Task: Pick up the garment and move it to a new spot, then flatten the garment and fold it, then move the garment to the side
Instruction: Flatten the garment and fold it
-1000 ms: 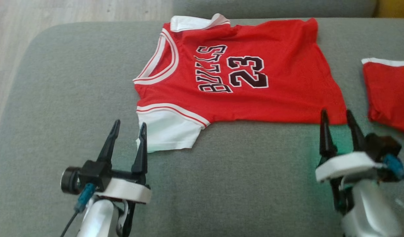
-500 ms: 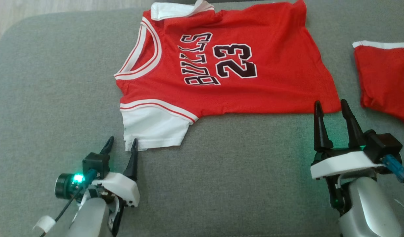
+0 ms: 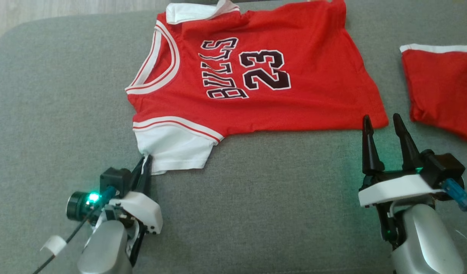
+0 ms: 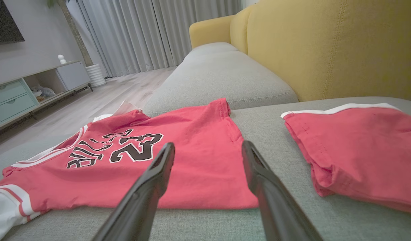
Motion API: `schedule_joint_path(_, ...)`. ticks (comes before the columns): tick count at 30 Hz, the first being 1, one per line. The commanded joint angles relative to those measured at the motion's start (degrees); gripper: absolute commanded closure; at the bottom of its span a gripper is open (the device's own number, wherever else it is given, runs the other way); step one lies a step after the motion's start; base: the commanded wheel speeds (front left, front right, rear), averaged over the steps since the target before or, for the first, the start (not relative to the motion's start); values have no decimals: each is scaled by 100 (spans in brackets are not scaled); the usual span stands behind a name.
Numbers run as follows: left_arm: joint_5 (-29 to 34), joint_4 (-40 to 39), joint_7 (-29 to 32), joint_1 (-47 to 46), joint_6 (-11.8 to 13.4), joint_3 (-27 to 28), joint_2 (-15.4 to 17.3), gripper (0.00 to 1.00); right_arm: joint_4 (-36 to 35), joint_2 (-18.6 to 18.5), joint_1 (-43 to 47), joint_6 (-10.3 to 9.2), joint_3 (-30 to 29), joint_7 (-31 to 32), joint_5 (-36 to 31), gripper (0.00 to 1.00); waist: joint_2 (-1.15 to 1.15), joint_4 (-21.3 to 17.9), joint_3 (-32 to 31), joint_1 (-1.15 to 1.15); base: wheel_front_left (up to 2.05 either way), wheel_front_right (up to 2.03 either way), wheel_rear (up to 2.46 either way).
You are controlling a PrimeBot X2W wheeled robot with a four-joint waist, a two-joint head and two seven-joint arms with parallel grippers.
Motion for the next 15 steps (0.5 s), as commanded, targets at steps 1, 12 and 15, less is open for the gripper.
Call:
schedule_joint_path(1,-54,-72,-124,22,59,158,110,100,-127,-15,-1,-5,81,-62,9,0,0,30,-58,0,0,0,0)
schedule_joint_path(12,-150,-1730,-698,252,213,377,81,100,236,-15,21,-5,-159,-54,-84,0,0,215,-369,0,0,0,0)
schedule_joint_path(15,-134,-2196,-700,376,226,412,62,100,336,-15,-16,-5,-235,-1,-138,0,0,254,-368,0,0,0,0)
